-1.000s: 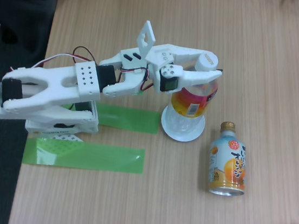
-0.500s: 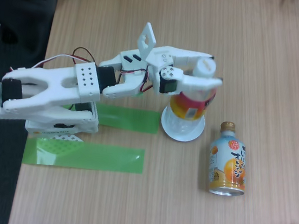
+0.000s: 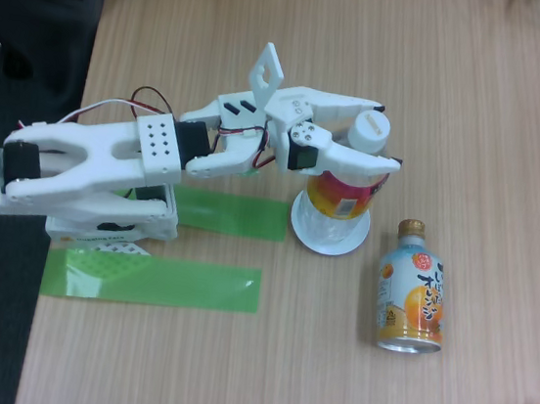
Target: Pick up the plastic bottle and stand it up on the white place
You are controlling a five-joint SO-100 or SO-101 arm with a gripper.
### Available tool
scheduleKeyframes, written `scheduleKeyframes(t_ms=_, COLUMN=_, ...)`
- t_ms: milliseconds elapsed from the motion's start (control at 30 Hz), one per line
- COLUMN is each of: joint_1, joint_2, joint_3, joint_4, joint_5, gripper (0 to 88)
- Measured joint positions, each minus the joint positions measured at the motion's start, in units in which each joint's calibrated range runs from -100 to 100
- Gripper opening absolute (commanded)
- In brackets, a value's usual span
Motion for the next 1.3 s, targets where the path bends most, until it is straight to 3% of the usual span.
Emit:
scheduleKeyframes(t_ms=433, joint_1=0.0, joint_2=-0.34, joint_3=0.09, joint_4=0.0, joint_5=0.21, gripper=32.7)
scheduleKeyframes(t_ms=933, joint_1=0.07, joint_2=-12.63, joint_3=2.08, joint_4=0.0, joint_5=0.26, gripper=32.7)
scheduleKeyframes(t_ms=1133, joint_1=0.07, joint_2=-17.76, joint_3=2.08, joint_4=0.0, joint_5=3.47, gripper=32.7)
scheduleKeyframes(t_ms=1300, joint_1=2.32, joint_2=-22.14, joint_3=4.16, joint_4=-0.17, joint_5=9.67, gripper=32.7)
